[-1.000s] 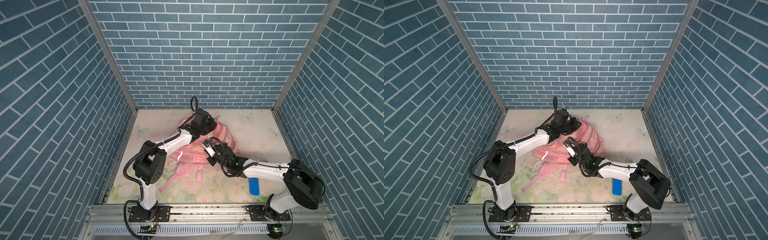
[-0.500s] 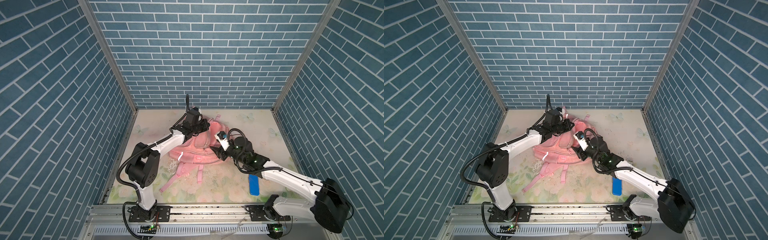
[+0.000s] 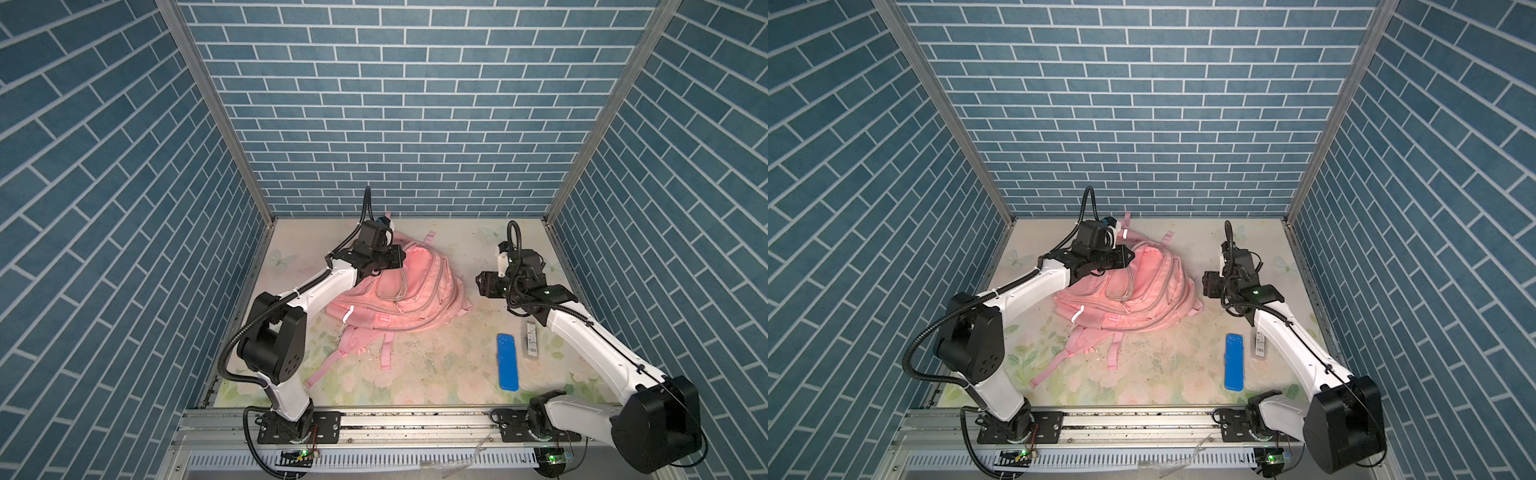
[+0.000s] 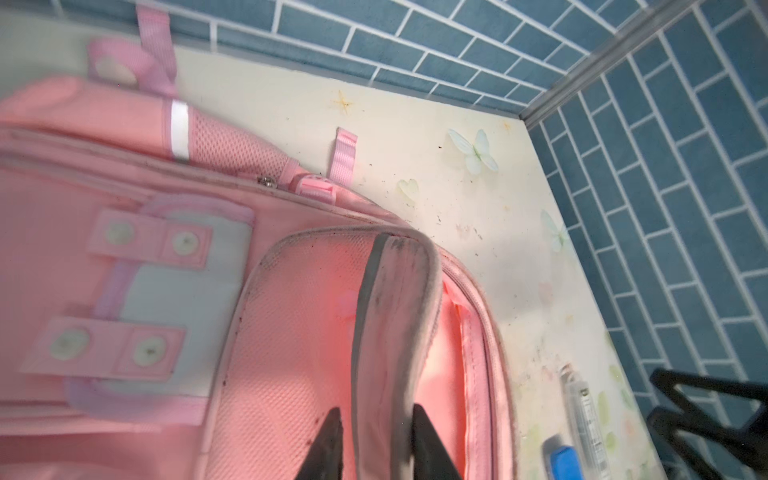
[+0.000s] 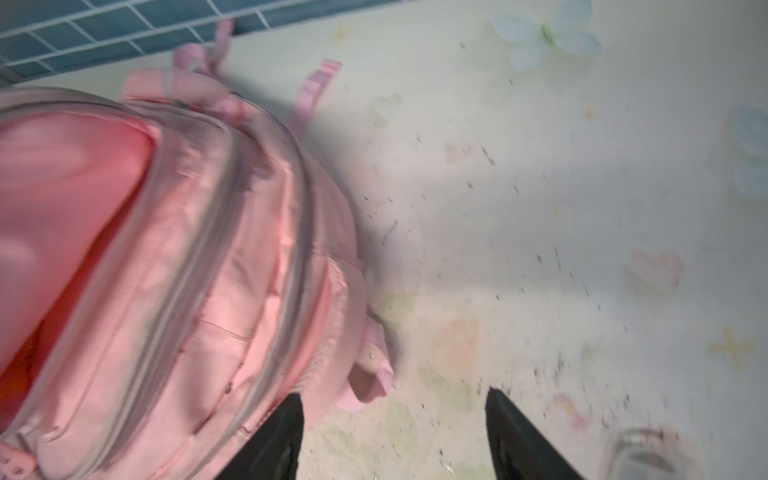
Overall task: Pack the student bag
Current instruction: 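Release the bag and grasp the blue pencil case with the right gripper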
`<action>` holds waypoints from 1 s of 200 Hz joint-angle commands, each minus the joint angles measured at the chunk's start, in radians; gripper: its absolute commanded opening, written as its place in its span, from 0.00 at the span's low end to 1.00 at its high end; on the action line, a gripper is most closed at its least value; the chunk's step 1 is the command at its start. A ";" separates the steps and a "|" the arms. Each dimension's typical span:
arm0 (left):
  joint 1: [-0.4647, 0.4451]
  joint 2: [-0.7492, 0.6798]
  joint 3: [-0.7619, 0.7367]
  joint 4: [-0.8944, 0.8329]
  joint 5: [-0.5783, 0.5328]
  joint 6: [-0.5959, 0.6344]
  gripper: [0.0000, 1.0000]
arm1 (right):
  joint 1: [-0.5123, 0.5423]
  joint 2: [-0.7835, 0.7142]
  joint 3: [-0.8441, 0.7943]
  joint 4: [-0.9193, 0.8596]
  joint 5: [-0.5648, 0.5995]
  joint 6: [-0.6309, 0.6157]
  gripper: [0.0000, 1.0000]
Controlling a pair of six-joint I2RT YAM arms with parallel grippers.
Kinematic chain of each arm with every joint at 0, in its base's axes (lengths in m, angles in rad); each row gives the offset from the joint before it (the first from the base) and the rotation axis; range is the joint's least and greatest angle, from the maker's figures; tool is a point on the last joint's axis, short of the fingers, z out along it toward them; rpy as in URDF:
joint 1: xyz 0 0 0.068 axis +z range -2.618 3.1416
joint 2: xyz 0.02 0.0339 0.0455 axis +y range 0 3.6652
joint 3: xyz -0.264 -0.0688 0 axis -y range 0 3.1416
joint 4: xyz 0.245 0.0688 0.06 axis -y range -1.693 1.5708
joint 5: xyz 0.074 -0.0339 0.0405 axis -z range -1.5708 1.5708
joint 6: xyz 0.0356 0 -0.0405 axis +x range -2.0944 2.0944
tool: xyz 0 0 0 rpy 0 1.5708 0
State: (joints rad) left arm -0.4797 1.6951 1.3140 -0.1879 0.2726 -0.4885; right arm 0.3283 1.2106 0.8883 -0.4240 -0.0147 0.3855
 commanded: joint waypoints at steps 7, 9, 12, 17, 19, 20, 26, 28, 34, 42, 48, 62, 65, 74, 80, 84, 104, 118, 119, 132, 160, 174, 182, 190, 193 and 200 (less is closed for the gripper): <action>-0.002 -0.134 0.009 -0.047 -0.037 0.067 0.47 | -0.001 -0.005 -0.042 -0.178 0.037 0.161 0.74; -0.002 -0.143 0.006 -0.046 -0.038 0.071 0.49 | -0.001 -0.005 -0.043 -0.188 0.042 0.169 0.74; -0.006 -0.155 0.003 -0.045 -0.039 0.074 0.51 | -0.001 -0.006 -0.046 -0.201 0.046 0.182 0.75; -0.012 -0.176 -0.002 -0.042 -0.047 0.079 0.53 | -0.001 -0.010 -0.052 -0.221 0.045 0.199 0.75; -0.014 -0.187 -0.008 -0.042 -0.050 0.081 0.55 | 0.000 -0.012 -0.057 -0.227 0.043 0.204 0.75; -0.015 -0.191 -0.011 -0.040 -0.053 0.081 0.55 | -0.001 -0.012 -0.059 -0.230 0.042 0.207 0.75; -0.023 -0.219 -0.028 -0.031 -0.059 0.088 0.57 | 0.000 -0.020 -0.074 -0.242 0.029 0.220 0.75; -0.025 -0.227 -0.035 -0.026 -0.060 0.090 0.58 | 0.000 -0.023 -0.079 -0.246 0.027 0.225 0.75; -0.033 -0.255 -0.057 -0.016 -0.065 0.095 0.60 | -0.001 -0.036 -0.095 -0.258 0.021 0.246 0.76; -0.041 -0.288 -0.088 0.000 -0.071 0.099 0.62 | 0.001 -0.052 -0.121 -0.270 0.014 0.268 0.77; -0.046 -0.311 -0.115 0.013 -0.075 0.100 0.64 | 0.001 -0.066 -0.141 -0.277 0.014 0.283 0.79; -0.051 -0.365 -0.182 0.047 -0.075 0.098 0.68 | 0.005 -0.098 -0.184 -0.298 0.023 0.321 0.81; -0.052 -0.374 -0.197 0.054 -0.075 0.095 0.69 | 0.006 -0.102 -0.193 -0.298 0.020 0.323 0.82; -0.056 -0.397 -0.235 0.073 -0.068 0.092 0.73 | 0.006 -0.114 -0.217 -0.308 0.019 0.336 0.84; -0.058 -0.409 -0.256 0.081 -0.064 0.091 0.77 | 0.006 -0.115 -0.226 -0.316 0.020 0.343 0.85; -0.060 -0.415 -0.267 0.084 -0.062 0.093 0.85 | 0.006 -0.115 -0.231 -0.325 0.020 0.346 0.85; -0.072 -0.429 -0.294 0.079 -0.054 0.116 0.87 | 0.008 -0.107 -0.254 -0.344 0.001 0.361 0.86; -0.077 -0.427 -0.302 0.076 -0.041 0.132 0.87 | 0.017 -0.098 -0.276 -0.336 -0.026 0.375 0.86; -0.077 -0.427 -0.303 0.076 -0.041 0.132 0.87 | 0.018 -0.098 -0.278 -0.336 -0.027 0.376 0.86; -0.083 -0.421 -0.309 0.073 -0.044 0.140 0.87 | 0.037 -0.083 -0.292 -0.333 -0.028 0.387 0.86; -0.082 -0.404 -0.296 0.048 -0.064 0.144 0.86 | 0.063 -0.041 -0.323 -0.347 -0.010 0.411 0.87; -0.083 -0.401 -0.295 0.048 -0.065 0.146 0.86 | 0.067 -0.035 -0.340 -0.331 -0.028 0.424 0.88; -0.085 -0.400 -0.297 0.049 -0.065 0.146 0.86 | 0.074 -0.034 -0.346 -0.316 -0.042 0.427 0.87; -0.083 -0.400 -0.299 0.049 -0.065 0.143 0.86 | 0.081 -0.034 -0.347 -0.299 -0.054 0.432 0.87; -0.084 -0.400 -0.301 0.052 -0.065 0.141 0.86 | 0.084 -0.033 -0.347 -0.296 -0.054 0.437 0.87; -0.084 -0.400 -0.304 0.055 -0.063 0.137 0.85 | 0.091 -0.031 -0.342 -0.286 -0.054 0.441 0.87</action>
State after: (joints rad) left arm -0.5591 1.2907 1.0134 -0.1440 0.2184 -0.3637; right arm 0.3981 1.1645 0.5568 -0.7177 -0.0330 0.7547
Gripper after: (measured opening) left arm 0.857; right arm 0.875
